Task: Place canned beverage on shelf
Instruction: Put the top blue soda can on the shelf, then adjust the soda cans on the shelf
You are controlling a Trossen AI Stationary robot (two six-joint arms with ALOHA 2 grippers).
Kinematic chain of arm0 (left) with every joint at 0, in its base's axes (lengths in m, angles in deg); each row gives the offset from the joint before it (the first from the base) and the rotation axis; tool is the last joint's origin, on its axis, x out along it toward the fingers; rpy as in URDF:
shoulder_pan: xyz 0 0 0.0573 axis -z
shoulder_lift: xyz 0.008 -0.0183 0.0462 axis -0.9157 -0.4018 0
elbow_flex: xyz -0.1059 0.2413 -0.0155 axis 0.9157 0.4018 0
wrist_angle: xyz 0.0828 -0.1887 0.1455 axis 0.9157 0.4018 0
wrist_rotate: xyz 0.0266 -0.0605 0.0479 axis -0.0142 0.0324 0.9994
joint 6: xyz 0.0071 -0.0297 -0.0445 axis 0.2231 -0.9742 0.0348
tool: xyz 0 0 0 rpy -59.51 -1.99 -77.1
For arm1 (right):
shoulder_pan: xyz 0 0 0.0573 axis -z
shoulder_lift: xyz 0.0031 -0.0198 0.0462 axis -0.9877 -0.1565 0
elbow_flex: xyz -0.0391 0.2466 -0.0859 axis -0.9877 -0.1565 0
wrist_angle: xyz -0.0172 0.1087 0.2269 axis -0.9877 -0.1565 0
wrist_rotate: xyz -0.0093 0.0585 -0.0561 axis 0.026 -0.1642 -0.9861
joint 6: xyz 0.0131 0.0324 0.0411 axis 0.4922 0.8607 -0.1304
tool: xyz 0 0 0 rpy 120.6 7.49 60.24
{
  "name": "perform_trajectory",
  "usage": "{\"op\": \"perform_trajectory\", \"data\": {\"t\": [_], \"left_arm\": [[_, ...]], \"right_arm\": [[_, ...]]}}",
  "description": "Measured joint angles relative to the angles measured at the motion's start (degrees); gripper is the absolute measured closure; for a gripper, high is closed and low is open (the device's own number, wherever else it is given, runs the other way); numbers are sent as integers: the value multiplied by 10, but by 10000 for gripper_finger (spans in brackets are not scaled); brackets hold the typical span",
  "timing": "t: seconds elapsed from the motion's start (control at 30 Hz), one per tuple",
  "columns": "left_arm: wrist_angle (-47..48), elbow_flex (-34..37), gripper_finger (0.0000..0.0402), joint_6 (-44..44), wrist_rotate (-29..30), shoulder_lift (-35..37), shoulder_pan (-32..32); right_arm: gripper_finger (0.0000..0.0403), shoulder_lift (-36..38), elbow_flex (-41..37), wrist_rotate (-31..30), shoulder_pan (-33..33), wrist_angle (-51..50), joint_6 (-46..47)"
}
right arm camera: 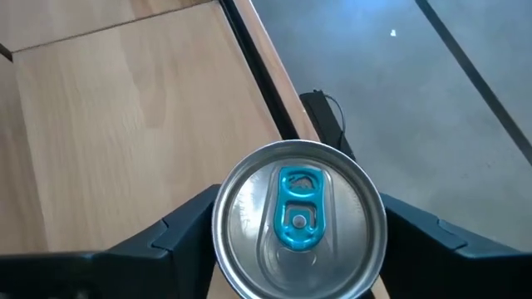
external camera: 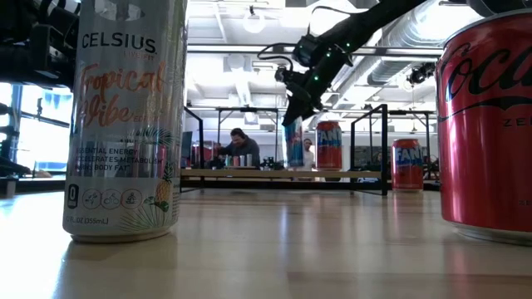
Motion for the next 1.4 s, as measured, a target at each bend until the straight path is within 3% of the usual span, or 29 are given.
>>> {"op": "perform_trajectory", "data": {"t": [0.43,0.77,0.9,1.1,1.2,1.4], "left_arm": [[0,0,401,0,0,0,0],[0,0,401,0,0,0,0],[0,0,401,0,0,0,0],[0,0,401,0,0,0,0],[0,0,401,0,0,0,0],[0,0,401,0,0,0,0]], "right_arm": [[132,0,3,-1,-5,-5,23],[136,0,96,-5,-32,-57,-29],[183,0,141,-7,-44,-144,-57],[328,0,158,-56,-39,-306,-67],[390,0,155,-94,-33,-318,-61],[379,0,153,-114,-8,-312,-50]]}}
